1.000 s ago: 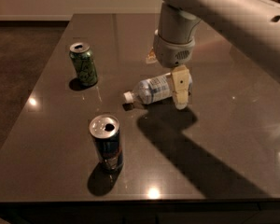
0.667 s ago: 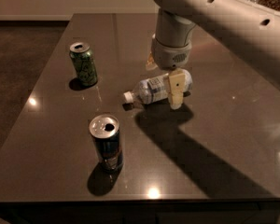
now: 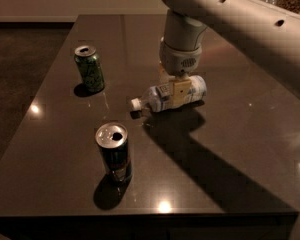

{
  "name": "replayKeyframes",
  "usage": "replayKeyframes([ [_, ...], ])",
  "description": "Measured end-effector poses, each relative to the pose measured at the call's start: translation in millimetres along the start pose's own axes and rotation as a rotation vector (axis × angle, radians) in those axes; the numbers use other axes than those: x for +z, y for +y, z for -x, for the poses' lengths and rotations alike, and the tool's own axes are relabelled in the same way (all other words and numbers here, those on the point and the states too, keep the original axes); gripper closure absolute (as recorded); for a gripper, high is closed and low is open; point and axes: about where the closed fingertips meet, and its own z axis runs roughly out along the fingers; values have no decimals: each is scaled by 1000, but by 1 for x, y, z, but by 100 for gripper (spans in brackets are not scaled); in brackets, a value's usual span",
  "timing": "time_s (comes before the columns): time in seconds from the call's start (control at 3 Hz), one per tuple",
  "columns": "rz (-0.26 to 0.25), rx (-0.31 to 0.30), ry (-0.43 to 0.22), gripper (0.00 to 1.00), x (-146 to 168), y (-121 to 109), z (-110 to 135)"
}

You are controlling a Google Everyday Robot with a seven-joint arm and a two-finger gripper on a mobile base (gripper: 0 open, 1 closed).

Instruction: Place blue plastic bottle upright

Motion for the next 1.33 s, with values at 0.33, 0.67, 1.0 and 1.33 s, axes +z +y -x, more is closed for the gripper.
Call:
replayKeyframes([
  [0.33,-30,76,-103,93,-24,2,3],
  [0.67,-70,156,-236,100,-55,3,5],
  [1.0,-123,226,-363,100,-83,3,6],
  [1.33,-223,370,-539,100,-112,7,3],
])
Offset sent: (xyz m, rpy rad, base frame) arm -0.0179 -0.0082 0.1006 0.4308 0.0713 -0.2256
